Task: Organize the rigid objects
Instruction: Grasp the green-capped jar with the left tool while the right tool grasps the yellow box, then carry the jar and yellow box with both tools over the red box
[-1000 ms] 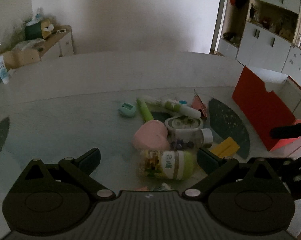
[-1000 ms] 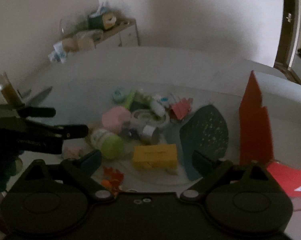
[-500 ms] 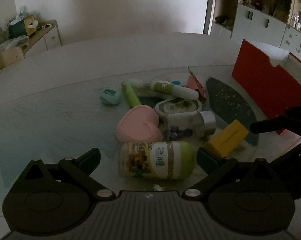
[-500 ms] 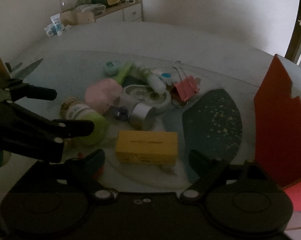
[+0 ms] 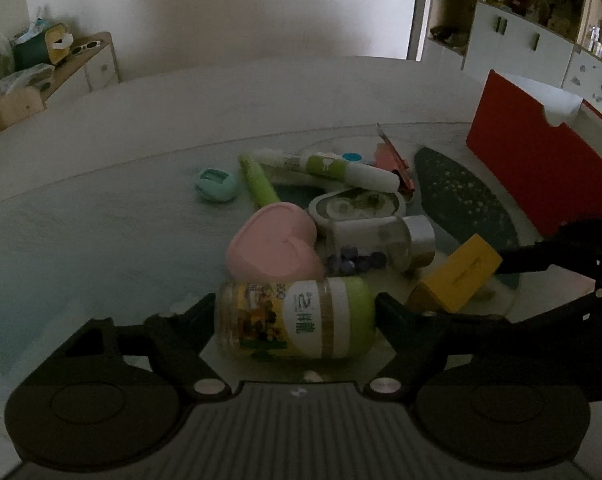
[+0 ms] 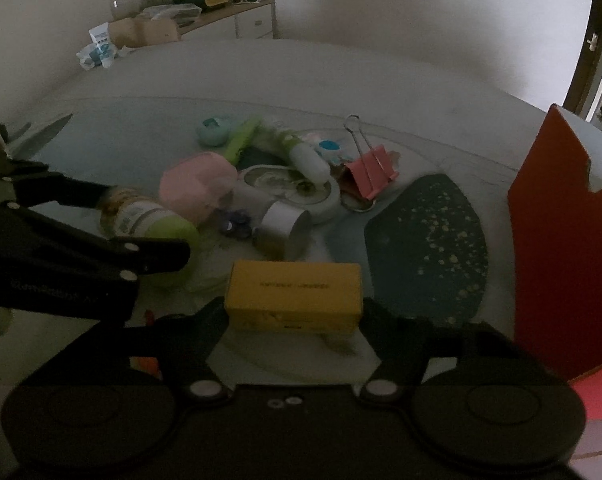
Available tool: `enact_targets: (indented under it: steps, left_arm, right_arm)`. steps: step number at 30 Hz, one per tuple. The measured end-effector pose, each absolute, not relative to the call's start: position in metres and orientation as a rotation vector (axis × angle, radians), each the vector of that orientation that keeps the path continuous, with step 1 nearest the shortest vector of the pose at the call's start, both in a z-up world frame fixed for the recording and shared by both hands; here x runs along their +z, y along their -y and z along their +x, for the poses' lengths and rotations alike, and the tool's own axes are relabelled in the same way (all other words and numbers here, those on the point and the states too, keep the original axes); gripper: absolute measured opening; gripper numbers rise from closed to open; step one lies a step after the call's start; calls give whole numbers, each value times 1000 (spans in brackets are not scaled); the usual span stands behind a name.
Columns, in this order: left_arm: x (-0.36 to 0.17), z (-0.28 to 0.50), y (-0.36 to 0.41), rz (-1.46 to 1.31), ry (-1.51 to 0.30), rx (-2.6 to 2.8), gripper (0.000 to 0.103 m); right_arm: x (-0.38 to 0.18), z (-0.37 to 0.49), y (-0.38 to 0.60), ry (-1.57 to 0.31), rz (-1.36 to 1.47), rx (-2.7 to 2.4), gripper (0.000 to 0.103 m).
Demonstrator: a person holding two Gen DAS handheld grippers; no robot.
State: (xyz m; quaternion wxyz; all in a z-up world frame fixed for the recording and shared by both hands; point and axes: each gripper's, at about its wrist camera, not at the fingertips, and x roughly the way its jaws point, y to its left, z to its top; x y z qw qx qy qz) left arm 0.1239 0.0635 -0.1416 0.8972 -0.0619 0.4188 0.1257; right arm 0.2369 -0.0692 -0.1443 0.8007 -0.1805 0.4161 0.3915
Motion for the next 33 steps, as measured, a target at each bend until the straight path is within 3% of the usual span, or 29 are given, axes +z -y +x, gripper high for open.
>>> enact_targets:
  steps: [12,33]
  left_arm:
    - [-128,111,-64,-143,-860,265,83]
    - [-49,106,-25,-109,-768,126,83]
  right_arm:
    - [-129,224,77,-871,-359,764,69]
    - [-36,208,142,-781,-199,603,69]
